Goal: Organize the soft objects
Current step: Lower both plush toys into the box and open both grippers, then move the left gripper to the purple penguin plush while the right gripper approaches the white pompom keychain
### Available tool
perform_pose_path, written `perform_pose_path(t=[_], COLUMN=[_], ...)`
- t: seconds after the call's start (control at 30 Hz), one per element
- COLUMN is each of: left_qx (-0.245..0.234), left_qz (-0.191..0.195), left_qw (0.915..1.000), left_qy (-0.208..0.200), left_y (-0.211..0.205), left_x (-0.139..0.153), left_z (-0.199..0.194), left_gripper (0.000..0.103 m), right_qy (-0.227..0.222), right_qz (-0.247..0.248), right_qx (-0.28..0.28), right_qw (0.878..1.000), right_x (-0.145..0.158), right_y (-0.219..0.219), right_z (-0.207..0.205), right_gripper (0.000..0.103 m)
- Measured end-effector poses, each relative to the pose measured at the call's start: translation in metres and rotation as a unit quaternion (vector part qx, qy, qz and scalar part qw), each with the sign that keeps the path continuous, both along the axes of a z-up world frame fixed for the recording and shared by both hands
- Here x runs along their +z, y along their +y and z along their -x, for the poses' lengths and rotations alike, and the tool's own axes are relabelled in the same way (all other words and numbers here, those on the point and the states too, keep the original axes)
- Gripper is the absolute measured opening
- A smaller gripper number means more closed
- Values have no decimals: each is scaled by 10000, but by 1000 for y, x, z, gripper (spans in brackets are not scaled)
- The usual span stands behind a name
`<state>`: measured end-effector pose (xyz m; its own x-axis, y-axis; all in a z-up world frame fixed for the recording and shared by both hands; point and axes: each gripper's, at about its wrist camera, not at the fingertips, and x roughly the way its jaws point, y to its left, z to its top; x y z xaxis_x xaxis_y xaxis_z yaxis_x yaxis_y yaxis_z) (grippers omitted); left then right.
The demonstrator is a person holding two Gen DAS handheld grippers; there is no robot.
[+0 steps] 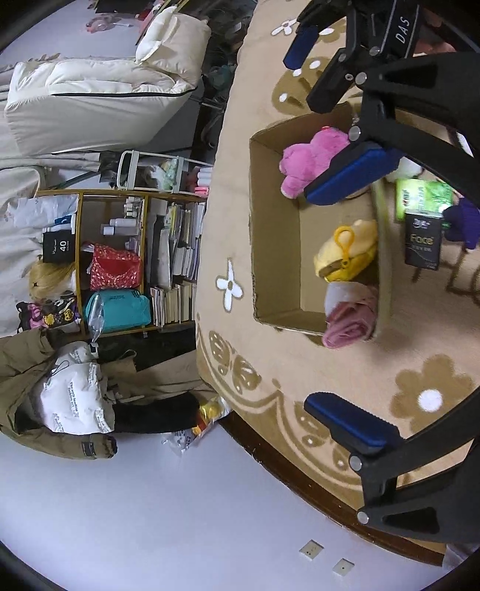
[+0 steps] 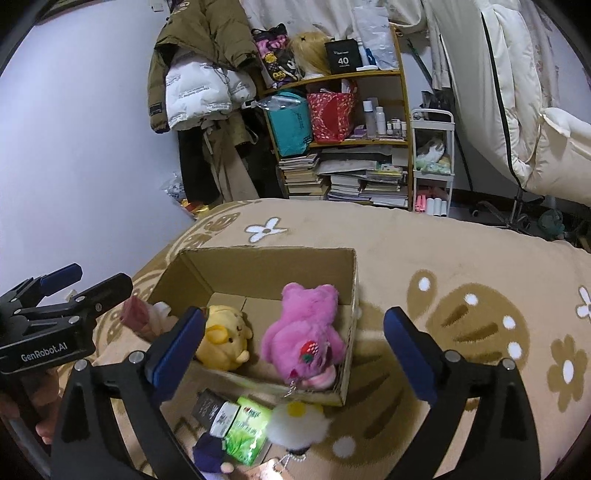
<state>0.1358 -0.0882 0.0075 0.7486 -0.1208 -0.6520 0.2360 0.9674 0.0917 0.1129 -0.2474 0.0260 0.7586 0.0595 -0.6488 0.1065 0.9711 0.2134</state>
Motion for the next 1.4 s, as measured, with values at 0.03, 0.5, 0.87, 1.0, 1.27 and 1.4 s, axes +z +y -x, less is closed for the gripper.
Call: perform_pose_path(t=[0.03,0.5,0.87,1.0,1.27,1.4], left_qx=[2,88,240,329,423,429], left_qz=[-29,-260,-270,-197,-189,-256], left_qw=[10000,9996,9993,9991,9974,9962], left_qy=[-13,18,35,169,557,718], left_y=[0,9,30,39,44,41], left_x=[2,8,8,3,-22,-34], left_z=[4,65,99,104,105,102], left_gripper=[101,101,101,101,101,101], right_qy=[-6,-90,-78,33,220,361], right_qz=[21,-56,-121,-98,-14,-76], right_qx=[4,12,7,63,145,170], right_qw=[10000,9999,9999,9999,9997,9992], right_x=[2,16,18,10,-3,-14], right_y=[2,12,19,25,32,28], right_z=[2,47,72,76,76,73], right_gripper=[101,102,102,102,102,102])
